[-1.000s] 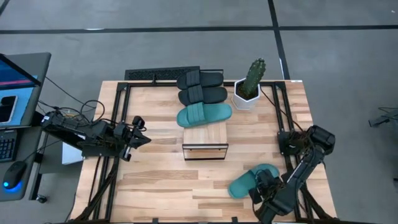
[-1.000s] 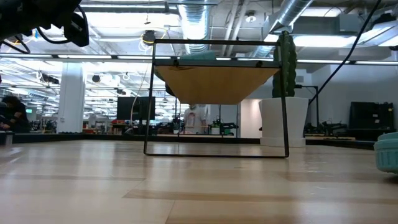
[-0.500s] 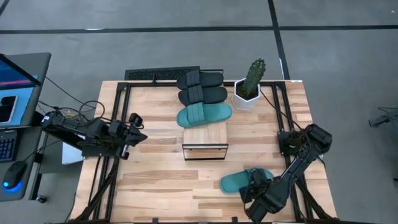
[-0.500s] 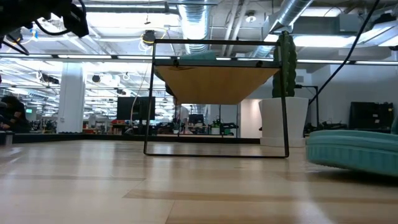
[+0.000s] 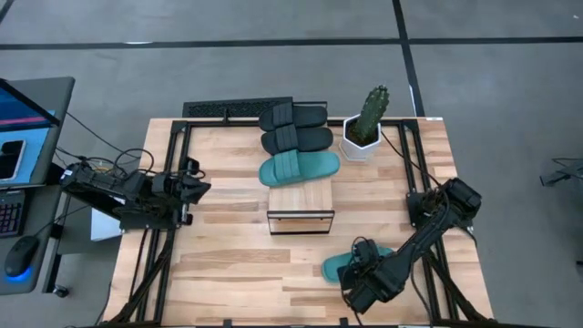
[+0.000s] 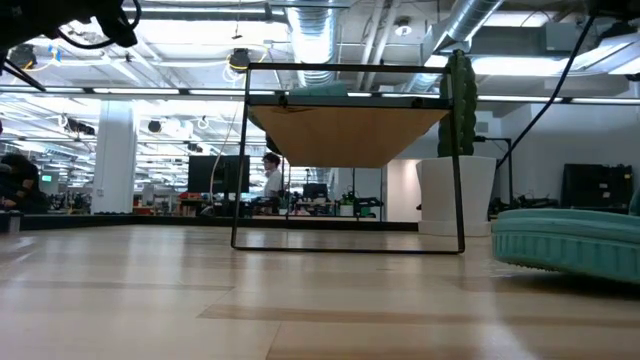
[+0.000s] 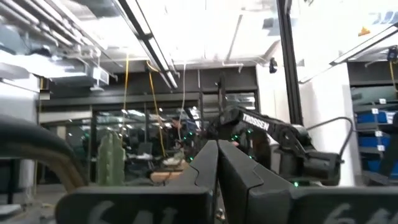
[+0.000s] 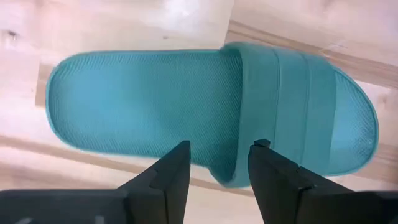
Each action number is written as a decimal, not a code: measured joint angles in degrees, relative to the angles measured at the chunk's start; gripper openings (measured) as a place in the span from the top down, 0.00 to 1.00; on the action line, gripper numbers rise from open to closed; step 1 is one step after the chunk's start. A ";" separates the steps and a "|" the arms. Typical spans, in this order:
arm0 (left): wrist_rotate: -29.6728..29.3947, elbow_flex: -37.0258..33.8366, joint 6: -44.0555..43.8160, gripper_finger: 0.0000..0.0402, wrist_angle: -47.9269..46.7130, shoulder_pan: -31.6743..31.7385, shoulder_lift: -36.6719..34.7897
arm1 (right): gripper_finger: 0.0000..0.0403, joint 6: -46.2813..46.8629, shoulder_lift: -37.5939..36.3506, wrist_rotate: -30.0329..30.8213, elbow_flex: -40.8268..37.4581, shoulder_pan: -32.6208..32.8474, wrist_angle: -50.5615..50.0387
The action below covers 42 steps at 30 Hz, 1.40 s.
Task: Pick and place slides into the shelf
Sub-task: Put the green slipper on the shelf
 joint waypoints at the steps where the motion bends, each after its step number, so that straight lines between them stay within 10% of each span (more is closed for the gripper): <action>1: 0.02 0.02 0.26 1.00 0.24 0.00 0.00 | 0.63 0.00 0.00 -0.10 -0.17 -0.35 0.01; 29: 0.31 0.04 0.35 1.00 -3.45 0.00 0.02 | 0.73 1.47 0.10 -8.20 -1.65 -2.32 1.09; 42: 0.48 0.04 0.28 1.00 -3.50 0.00 0.03 | 0.73 -8.80 11.31 -15.46 -1.28 -5.39 0.72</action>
